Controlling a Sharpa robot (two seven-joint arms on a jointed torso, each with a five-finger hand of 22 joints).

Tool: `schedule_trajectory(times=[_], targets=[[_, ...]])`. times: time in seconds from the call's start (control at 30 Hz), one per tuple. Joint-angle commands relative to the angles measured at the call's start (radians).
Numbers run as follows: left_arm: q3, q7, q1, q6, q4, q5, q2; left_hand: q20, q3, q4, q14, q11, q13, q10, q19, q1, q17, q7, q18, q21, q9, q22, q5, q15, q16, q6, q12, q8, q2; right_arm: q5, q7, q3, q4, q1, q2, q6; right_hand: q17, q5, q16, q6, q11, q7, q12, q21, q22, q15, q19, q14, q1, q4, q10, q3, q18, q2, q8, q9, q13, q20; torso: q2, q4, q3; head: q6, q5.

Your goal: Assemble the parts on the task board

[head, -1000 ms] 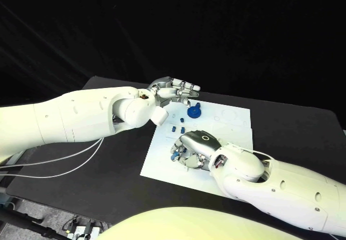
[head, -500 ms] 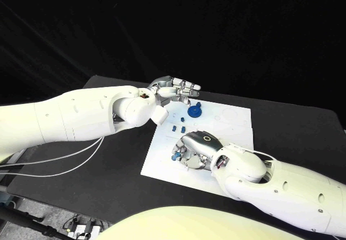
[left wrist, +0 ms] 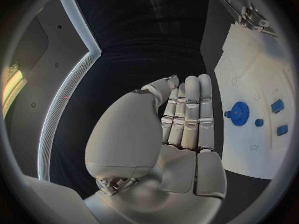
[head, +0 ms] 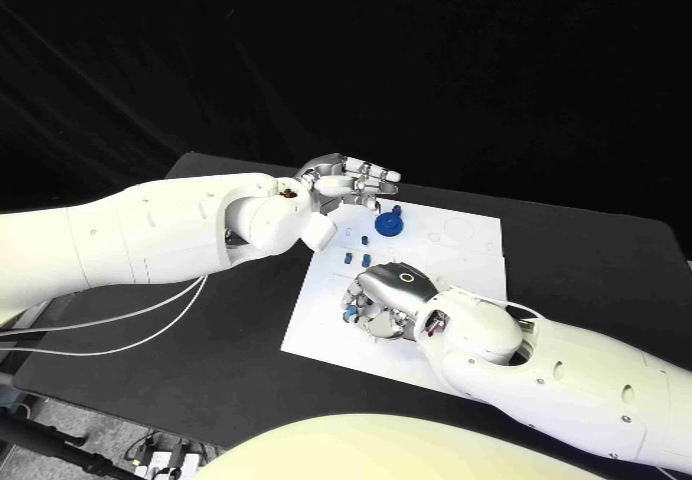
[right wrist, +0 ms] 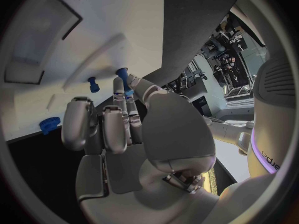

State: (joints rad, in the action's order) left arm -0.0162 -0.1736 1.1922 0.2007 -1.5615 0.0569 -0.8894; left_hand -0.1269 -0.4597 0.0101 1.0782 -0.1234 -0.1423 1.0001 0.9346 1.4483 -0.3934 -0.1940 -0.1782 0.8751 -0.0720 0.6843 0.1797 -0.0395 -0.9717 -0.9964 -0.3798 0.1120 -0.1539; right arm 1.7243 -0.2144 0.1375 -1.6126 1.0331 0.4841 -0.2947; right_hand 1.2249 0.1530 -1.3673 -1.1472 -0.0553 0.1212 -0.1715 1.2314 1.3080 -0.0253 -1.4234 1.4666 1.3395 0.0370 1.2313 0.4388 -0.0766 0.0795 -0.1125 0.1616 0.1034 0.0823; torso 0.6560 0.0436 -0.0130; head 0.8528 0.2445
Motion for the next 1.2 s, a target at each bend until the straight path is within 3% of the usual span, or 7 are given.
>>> schedule_trajectory(times=[0.03,0.27,0.43,0.77,1.07,1.13,1.2], targets=[[0.001,-0.003,0.001,-0.019,-0.002,-0.002,0.000,-0.002,0.001,0.003,-0.002,0.000,-0.001,-0.008,-0.002,-0.007,0.002,0.000,-0.006,0.003,-0.001,0.002,0.000,-0.002,-0.003,0.008,-0.003,0.004,0.002,0.036,-0.025,0.002,0.007,-0.004,-0.006,0.024,-0.002,0.002,0.006,0.000,-0.002,0.003,0.007,-0.005,0.118,0.005,0.007,0.040,-0.015,-0.005,-0.008,0.004,0.004,-0.001,0.004,0.006,-0.002,0.002,0.000,0.0001,-0.0007,0.002,0.001],[0.001,0.003,0.001,-0.027,-0.003,-0.001,0.000,-0.002,0.001,0.003,-0.002,0.000,-0.001,-0.008,-0.002,-0.007,0.002,0.000,-0.006,0.003,-0.001,0.002,0.000,-0.002,-0.003,0.008,-0.004,0.004,0.002,0.023,-0.022,0.002,0.014,-0.005,-0.012,0.020,-0.014,0.012,0.013,0.061,-0.017,0.019,0.030,-0.021,0.113,0.017,0.014,0.037,-0.039,-0.013,-0.038,0.008,0.001,0.015,0.042,-0.009,-0.007,0.011,-0.001,0.0010,-0.0005,0.001,0.001],[0.001,0.005,0.001,-0.029,-0.003,-0.001,0.000,-0.002,0.001,0.003,-0.002,0.000,-0.001,-0.008,-0.002,-0.007,0.002,0.000,-0.006,0.003,-0.001,0.002,0.000,-0.002,-0.003,0.008,-0.004,0.004,0.002,0.018,-0.020,0.002,0.014,-0.005,-0.011,0.015,-0.016,0.029,0.013,0.106,-0.015,0.014,0.034,-0.024,0.114,0.017,0.014,0.037,-0.056,-0.020,-0.047,-0.001,0.000,0.031,0.053,-0.021,-0.007,0.014,-0.001,0.0009,-0.0003,0.000,0.001],[0.001,0.004,0.001,-0.029,-0.001,0.000,0.000,-0.003,0.003,0.000,-0.002,0.000,-0.001,-0.011,-0.002,-0.013,0.002,0.000,-0.006,0.002,-0.001,0.001,0.000,-0.003,-0.004,0.009,-0.008,0.006,0.003,0.023,-0.022,0.003,-0.019,-0.007,0.012,-0.066,-0.028,0.029,0.020,0.234,-0.011,-0.002,0.030,-0.028,0.115,0.013,0.012,0.034,-0.089,-0.039,-0.060,-0.062,0.000,0.073,0.051,-0.055,0.001,0.011,-0.001,0.0009,0.0007,-0.009,-0.003],[0.001,0.005,0.001,-0.030,0.000,0.000,-0.004,-0.003,0.003,0.000,-0.002,0.000,-0.001,-0.011,-0.002,-0.013,0.002,0.000,-0.006,0.002,-0.001,0.001,0.000,-0.003,-0.004,0.009,-0.008,0.006,0.004,0.029,-0.028,-0.002,-0.089,-0.007,0.071,-0.139,-0.034,0.032,0.023,0.272,-0.006,-0.014,0.017,-0.025,0.119,0.009,0.008,0.033,-0.089,-0.046,-0.054,-0.101,0.001,0.079,0.052,-0.066,0.010,0.008,-0.001,0.0025,0.0006,-0.014,-0.007],[0.001,0.007,0.001,-0.031,0.000,0.000,-0.005,-0.003,0.003,0.000,-0.002,0.000,-0.001,-0.011,-0.002,-0.013,0.002,0.000,-0.006,0.002,-0.001,0.001,0.000,-0.003,-0.004,0.009,-0.008,0.006,0.004,0.029,-0.020,-0.006,-0.113,-0.006,0.093,-0.174,-0.043,0.034,0.029,0.278,-0.004,-0.016,0.014,-0.027,0.119,0.008,0.008,0.031,-0.087,-0.048,-0.051,-0.106,0.001,0.076,0.051,-0.067,0.012,0.007,-0.001,0.0022,0.0013,-0.017,-0.010],[0.001,0.007,0.001,-0.032,0.000,0.000,-0.005,-0.003,0.003,0.000,-0.002,0.000,-0.001,-0.012,-0.002,-0.012,0.002,0.000,-0.006,0.002,-0.001,0.001,0.000,-0.003,-0.005,0.009,-0.009,0.006,0.004,0.028,-0.012,-0.014,-0.139,-0.004,0.123,-0.205,-0.039,0.040,0.027,0.263,0.000,-0.007,0.009,-0.018,0.123,0.004,0.003,0.032,-0.075,-0.048,-0.042,-0.104,0.003,0.063,0.044,-0.065,0.015,0.005,-0.002,0.0025,0.0009,-0.024,-0.014]])
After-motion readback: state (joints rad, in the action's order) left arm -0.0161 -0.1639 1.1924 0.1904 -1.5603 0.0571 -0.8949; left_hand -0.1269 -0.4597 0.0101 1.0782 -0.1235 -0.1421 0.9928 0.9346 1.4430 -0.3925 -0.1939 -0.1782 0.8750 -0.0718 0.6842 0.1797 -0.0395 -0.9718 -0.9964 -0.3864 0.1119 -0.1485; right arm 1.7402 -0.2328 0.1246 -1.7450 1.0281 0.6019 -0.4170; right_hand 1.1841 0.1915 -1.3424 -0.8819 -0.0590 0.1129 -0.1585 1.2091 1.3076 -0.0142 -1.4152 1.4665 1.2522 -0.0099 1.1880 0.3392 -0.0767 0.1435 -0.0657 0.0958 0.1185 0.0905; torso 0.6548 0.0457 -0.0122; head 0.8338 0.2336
